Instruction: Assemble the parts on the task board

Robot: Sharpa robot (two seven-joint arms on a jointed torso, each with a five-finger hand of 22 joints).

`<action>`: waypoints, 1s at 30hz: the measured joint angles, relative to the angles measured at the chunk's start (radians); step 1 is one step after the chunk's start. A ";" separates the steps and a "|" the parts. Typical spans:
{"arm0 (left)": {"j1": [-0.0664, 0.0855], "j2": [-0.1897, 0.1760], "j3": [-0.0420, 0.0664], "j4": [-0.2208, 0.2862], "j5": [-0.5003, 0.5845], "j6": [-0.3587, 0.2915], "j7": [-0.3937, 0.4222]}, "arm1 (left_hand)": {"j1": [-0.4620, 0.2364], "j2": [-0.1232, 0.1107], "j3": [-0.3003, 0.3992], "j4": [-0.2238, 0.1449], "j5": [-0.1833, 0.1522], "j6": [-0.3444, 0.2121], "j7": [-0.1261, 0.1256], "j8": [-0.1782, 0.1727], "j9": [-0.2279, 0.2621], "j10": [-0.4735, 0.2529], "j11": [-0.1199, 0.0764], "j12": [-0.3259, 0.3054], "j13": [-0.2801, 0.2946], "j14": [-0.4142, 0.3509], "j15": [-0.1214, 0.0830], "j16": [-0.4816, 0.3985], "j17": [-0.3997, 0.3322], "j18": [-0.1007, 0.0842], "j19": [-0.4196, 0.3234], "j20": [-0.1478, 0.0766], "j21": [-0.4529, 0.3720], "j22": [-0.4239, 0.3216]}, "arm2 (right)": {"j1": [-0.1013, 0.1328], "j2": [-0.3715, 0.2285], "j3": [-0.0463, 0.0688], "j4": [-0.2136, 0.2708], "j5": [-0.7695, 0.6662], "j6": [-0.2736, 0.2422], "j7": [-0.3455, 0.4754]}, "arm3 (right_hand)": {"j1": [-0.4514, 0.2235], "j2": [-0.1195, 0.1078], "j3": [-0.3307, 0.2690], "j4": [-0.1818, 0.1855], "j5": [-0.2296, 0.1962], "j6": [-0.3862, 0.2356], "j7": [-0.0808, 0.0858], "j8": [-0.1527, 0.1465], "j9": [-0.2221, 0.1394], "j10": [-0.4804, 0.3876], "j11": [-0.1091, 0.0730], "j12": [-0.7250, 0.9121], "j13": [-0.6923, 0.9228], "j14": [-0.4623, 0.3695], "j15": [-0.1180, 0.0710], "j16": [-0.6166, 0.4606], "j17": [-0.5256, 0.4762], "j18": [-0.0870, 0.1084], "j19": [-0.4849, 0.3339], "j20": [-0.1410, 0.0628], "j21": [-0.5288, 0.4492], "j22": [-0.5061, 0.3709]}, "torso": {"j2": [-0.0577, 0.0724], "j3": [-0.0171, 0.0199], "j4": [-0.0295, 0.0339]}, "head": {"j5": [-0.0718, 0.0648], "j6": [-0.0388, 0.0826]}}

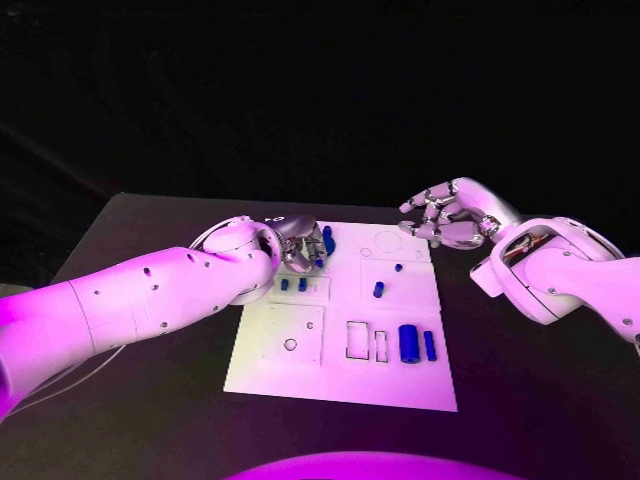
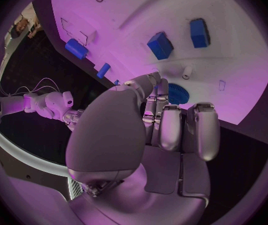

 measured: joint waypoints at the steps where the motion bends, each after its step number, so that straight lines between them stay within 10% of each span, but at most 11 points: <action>1: 0.000 -0.009 0.005 0.009 0.004 -0.004 0.000 | 0.000 0.000 0.000 0.000 0.000 0.002 0.002 0.000 0.000 0.000 0.000 0.000 0.000 0.000 0.000 0.000 -0.001 0.000 0.000 0.000 0.000 0.000 | 0.000 -0.001 0.000 -0.003 0.000 0.000 0.000 | 0.000 0.000 0.000 0.000 0.000 0.000 0.000 0.000 0.000 0.000 0.000 0.000 0.000 0.000 0.000 0.000 0.000 0.000 0.000 0.000 0.000 0.000 | 0.000 0.0002 0.0001 | 0.000 0.001; 10: 0.003 -0.083 0.027 0.072 0.035 -0.022 -0.002 | -0.023 -0.006 0.001 -0.001 0.000 0.010 -0.001 -0.008 -0.004 0.007 0.000 -0.015 0.001 0.000 0.000 0.000 -0.007 0.000 0.000 0.000 0.000 0.000 | 0.000 -0.005 0.000 -0.017 0.001 -0.001 -0.001 | 0.000 0.000 0.000 0.000 0.000 0.000 0.000 0.000 0.000 0.000 0.000 0.000 0.000 0.000 0.000 0.000 0.000 0.000 0.000 0.000 0.000 0.000 | -0.004 0.0005 0.0032 | 0.004 0.001; 30: 0.005 -0.109 0.029 0.038 0.081 0.013 -0.004 | -0.043 -0.014 0.001 -0.001 0.000 0.018 -0.003 -0.016 -0.011 0.015 0.000 -0.026 0.001 0.000 -0.007 -0.004 -0.018 0.000 0.000 0.000 0.000 0.001 | 0.000 -0.004 0.000 -0.021 0.001 -0.001 -0.002 | 0.000 0.000 0.003 0.003 0.000 0.000 0.000 0.004 0.000 0.000 0.000 0.000 -0.001 0.000 0.000 0.000 0.000 0.000 0.000 0.000 0.000 0.000 | -0.002 0.0002 0.0014 | 0.010 0.000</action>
